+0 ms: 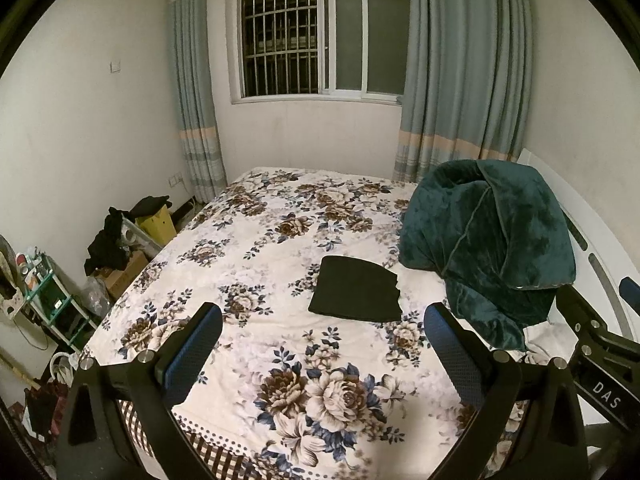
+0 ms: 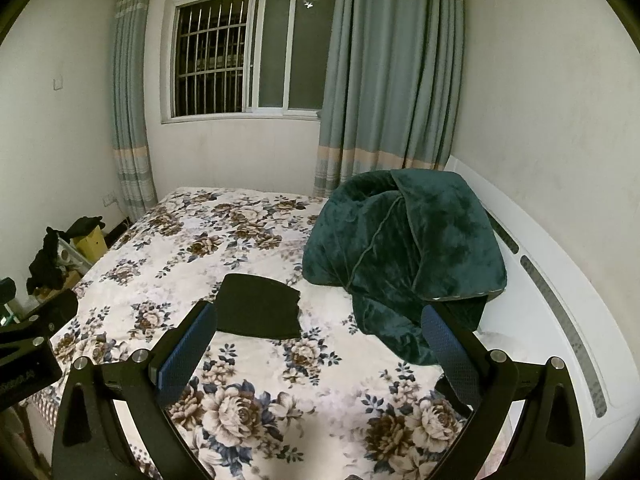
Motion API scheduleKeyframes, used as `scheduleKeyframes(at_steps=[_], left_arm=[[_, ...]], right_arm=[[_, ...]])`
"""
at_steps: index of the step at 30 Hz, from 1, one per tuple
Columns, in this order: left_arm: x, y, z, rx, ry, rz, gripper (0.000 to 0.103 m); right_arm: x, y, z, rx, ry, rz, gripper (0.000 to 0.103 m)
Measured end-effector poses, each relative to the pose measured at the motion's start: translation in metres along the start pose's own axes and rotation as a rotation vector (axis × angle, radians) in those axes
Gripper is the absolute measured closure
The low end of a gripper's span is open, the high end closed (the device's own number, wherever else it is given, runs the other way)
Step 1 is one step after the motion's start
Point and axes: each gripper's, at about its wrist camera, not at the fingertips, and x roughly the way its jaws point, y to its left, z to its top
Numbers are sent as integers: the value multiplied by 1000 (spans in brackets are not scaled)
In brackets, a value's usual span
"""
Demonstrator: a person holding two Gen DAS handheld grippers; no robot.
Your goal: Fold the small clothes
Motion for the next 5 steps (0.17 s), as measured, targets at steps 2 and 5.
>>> scheduleKeyframes(at_steps=[2,5], left_arm=[[0,0,0,-1,-5,1,0],[-4,2,3,-8,-16,14,0]], right_arm=[[-1,2,3,-2,0,3,0],[-1,4,5,-3,0,4,0]])
